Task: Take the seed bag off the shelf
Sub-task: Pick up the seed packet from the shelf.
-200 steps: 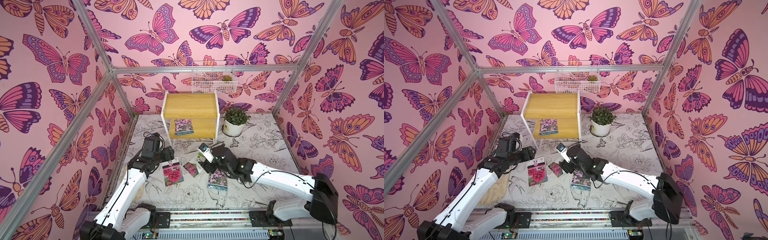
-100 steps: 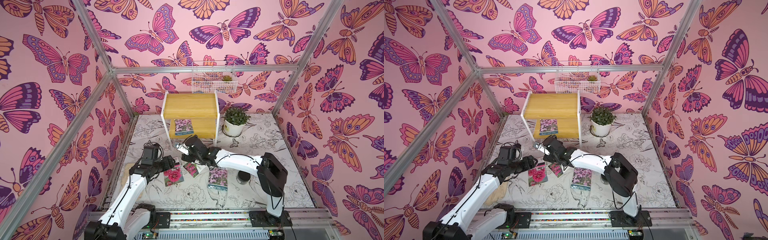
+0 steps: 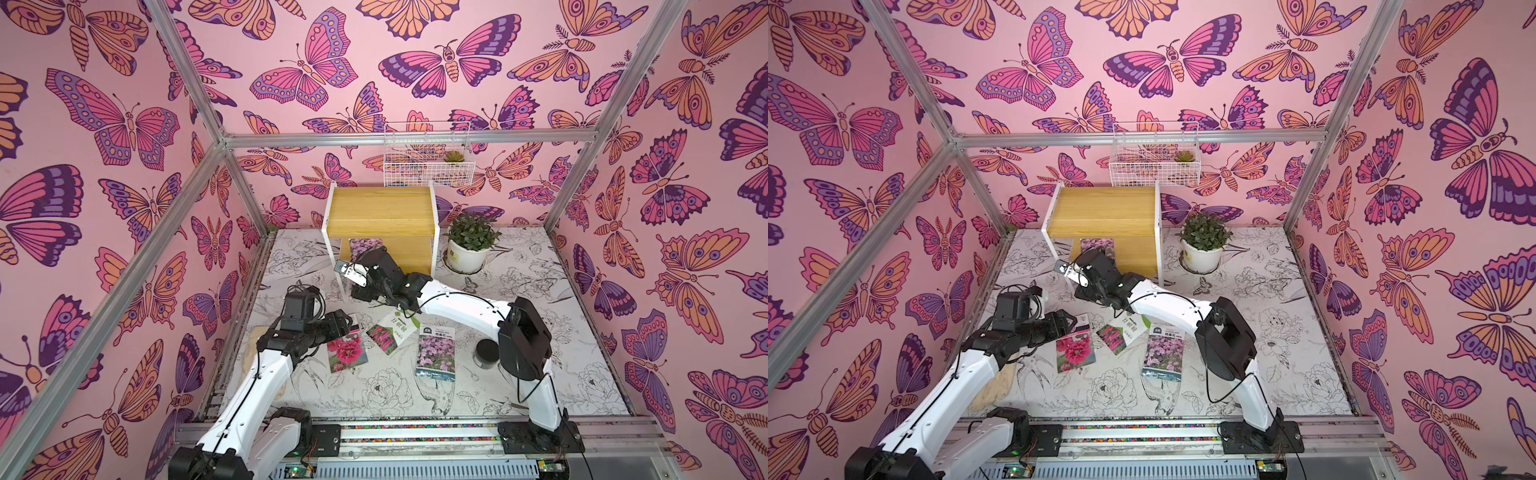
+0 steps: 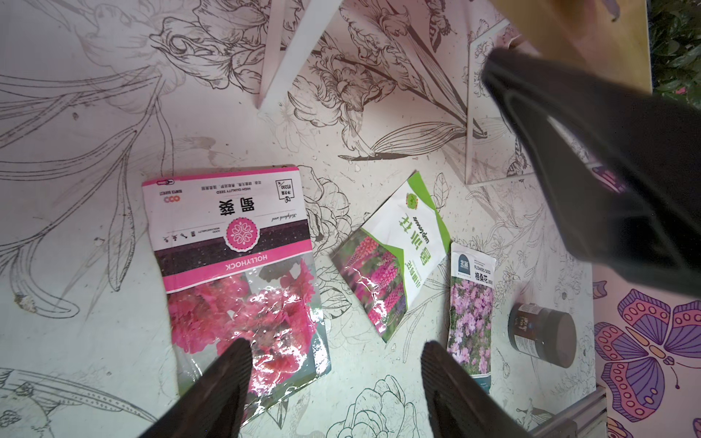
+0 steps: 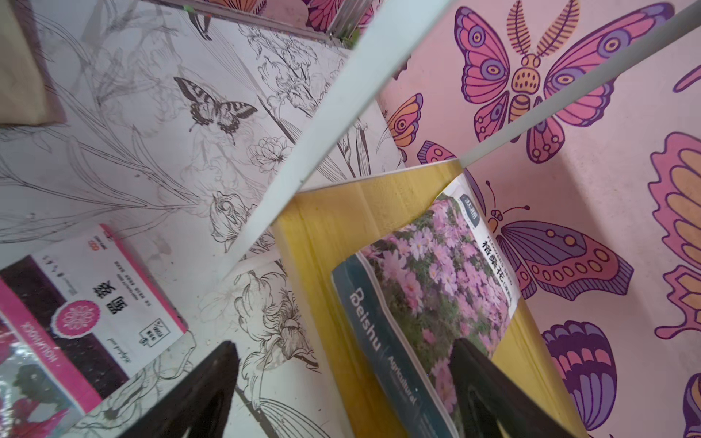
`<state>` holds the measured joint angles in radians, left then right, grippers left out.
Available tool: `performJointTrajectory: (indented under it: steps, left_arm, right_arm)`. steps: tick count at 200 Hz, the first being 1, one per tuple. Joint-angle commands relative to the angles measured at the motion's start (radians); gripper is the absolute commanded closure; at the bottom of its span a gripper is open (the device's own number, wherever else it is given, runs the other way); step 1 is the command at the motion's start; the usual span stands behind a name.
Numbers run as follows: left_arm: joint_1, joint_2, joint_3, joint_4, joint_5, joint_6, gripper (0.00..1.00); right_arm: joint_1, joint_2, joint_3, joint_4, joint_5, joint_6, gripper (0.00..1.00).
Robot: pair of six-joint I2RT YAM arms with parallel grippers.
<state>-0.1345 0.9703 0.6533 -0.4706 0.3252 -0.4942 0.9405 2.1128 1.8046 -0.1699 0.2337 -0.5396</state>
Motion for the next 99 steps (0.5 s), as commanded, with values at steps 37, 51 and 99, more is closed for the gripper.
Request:
performJointTrajectory:
  steps: [37,51,99]
  left_arm:
    - [0.014,-0.012,-0.014,0.001,0.024,0.0,0.26]
    - [0.016,-0.015,-0.014,0.002,0.024,0.001,0.27]
    - [0.021,-0.02,-0.018,-0.003,0.027,0.008,0.27]
  right_arm:
    - [-0.026,0.09,0.11,-0.127,-0.083,0.032,0.11]
    - [-0.028,0.097,0.114,-0.129,-0.097,0.04,0.11]
    - [-0.03,0.087,0.098,-0.151,-0.147,0.064,0.39]
